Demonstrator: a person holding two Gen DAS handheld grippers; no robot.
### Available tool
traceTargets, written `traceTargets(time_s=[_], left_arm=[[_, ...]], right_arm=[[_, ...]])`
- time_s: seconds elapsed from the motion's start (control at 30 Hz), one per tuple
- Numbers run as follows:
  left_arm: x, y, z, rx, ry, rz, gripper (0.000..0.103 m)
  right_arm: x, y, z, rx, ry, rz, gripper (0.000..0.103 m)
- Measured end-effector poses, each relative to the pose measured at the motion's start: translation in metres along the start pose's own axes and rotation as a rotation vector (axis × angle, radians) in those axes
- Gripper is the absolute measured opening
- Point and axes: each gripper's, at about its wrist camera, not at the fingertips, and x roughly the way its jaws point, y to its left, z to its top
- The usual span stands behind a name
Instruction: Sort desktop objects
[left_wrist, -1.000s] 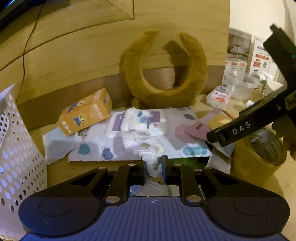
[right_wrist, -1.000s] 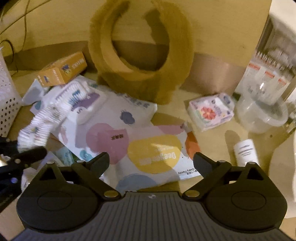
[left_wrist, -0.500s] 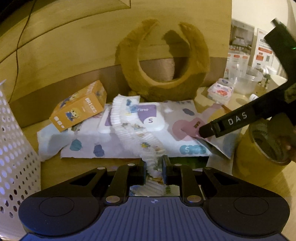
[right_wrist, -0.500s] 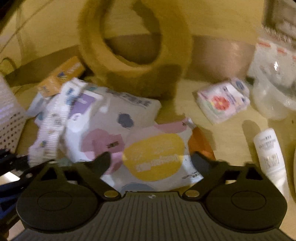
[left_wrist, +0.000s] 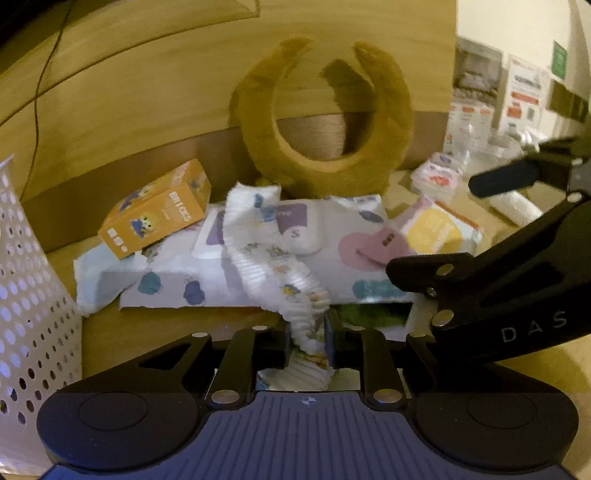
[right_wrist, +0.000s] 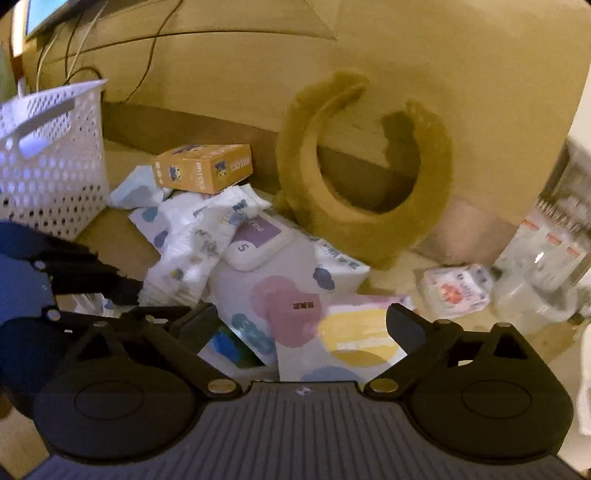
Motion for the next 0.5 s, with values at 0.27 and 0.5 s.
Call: traceTargets(time_s=[0.27, 0.5], left_arm=[[0.000, 0.005, -0.006, -0.003, -0.004, -0.030, 0.018], [0.004, 0.014, -0.005, -0.022, -0.005, -0.032, 0.021]], right_arm=[[0.019, -0.001, -0.007, -0.037, 0.094, -0.086, 0.085], [0.031, 0.017, -0.018, -0.199, 0.114, -0.196, 0.085]])
